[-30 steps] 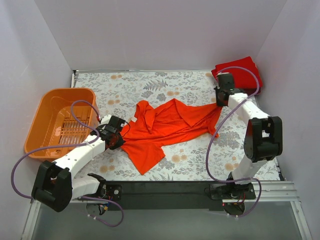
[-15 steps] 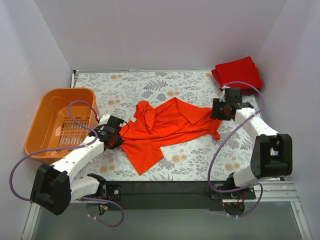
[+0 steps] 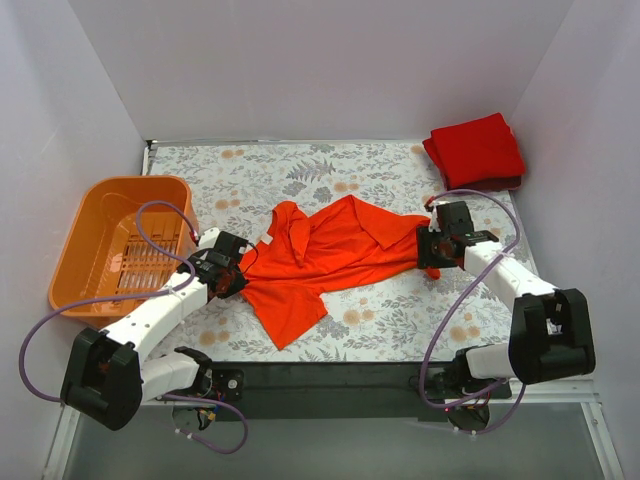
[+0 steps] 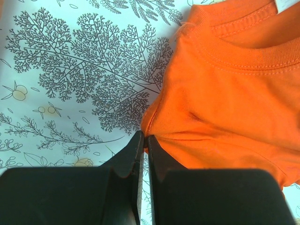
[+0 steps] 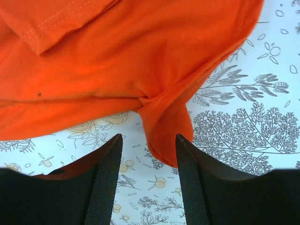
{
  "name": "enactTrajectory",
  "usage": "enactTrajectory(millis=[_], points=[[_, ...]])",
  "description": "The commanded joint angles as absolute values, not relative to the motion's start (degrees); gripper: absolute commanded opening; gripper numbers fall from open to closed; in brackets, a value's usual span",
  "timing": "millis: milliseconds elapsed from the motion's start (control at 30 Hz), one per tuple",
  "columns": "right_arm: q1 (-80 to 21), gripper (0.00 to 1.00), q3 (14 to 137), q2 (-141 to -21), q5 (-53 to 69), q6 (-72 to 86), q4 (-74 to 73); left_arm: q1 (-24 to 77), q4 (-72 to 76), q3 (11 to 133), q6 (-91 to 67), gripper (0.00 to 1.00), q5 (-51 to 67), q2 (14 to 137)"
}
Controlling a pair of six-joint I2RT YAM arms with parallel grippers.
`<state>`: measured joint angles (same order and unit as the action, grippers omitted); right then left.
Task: Fold and stack the t-shirts
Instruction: Flatten the tshirt out
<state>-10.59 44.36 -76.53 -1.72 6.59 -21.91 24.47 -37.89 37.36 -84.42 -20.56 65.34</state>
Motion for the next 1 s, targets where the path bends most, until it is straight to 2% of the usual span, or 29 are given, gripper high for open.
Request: enactTrajectory(millis=[0,133,267,333,367,467,633,733,867,967], points=[[-12.9,0.53,45.1,-79.2,-6.5,3.8,-20.0,24.0,-37.5,38.1,-84.5,0.0,-21.9,63.7],[-13.0,0.52,44.6,-81.6,-8.4,3.4,-19.4,23.9,-37.5,38.1,-84.5,0.0,-21.9,63.6],[-13.0,0.45,44.8,-82.9,-13.0,3.1,-19.3,23.5,-37.3,38.5,-84.1,0.0,-21.8,63.9],[-12.2,0.32,45.7,-82.5,-16.2,2.9,-19.9,23.3,-37.9,38.8,-84.0,0.0,-23.0,63.7],[-11.6,0.23,46.3,-82.0,-17.0,2.9,-20.1,22.9,-38.3,39.4,-84.1,0.0,-23.4,63.8],[-6.6,0.17,49.6,-80.9,-18.1,4.2,-21.8,22.2,-39.5,40.3,-84.1,0.0,-23.6,63.9],[7.2,0.17,57.5,-84.7,-11.7,9.8,-27.2,21.2,-38.9,39.5,-83.8,0.0,-23.5,63.3],[12.1,0.21,59.7,-87.6,-9.4,10.8,-28.2,20.6,-38.4,38.6,-83.6,0.0,-22.1,62.8],[12.5,0.37,60.3,-87.0,-6.5,11.3,-30.3,20.4,-37.7,38.6,-83.1,0.0,-22.4,61.6],[8.9,0.41,57.1,-83.3,-2.2,11.5,-28.9,20.4,-37.2,38.3,-82.8,0.0,-21.4,61.6]])
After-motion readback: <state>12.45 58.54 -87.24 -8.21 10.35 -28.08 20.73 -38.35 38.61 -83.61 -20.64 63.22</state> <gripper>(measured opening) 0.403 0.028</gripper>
